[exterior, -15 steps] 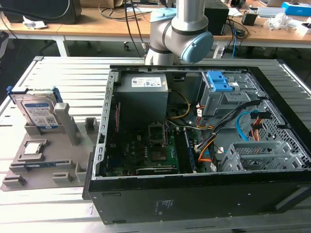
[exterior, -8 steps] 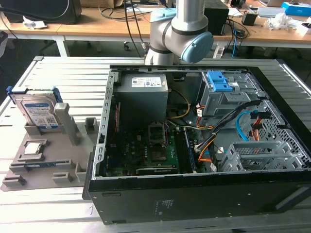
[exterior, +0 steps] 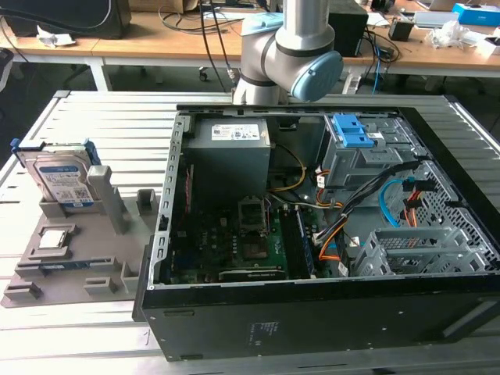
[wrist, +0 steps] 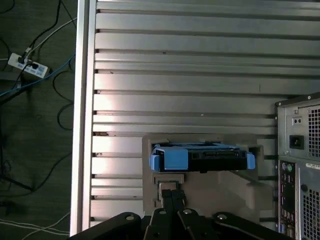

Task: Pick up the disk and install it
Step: 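Pick up the disk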

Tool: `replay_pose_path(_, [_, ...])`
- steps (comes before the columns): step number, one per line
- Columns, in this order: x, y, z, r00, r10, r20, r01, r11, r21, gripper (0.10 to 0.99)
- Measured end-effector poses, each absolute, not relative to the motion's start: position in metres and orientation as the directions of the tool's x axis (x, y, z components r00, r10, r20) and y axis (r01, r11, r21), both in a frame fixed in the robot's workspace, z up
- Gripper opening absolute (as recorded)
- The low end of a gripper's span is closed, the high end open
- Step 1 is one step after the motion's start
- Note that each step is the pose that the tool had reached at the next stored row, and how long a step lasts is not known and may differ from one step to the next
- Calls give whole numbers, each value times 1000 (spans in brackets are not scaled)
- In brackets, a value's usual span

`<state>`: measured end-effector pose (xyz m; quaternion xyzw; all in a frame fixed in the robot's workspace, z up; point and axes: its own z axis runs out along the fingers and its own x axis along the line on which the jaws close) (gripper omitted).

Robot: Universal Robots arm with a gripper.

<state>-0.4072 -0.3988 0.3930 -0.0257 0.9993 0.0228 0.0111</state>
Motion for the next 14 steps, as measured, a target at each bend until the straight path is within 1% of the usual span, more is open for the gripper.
replay_pose_path(10, [-407,-399,393,-966,-256,-23,-257,965,45,106])
replay_pose_path(14, [-407,-399,393,-937,-348,-23,-348,936,45,106])
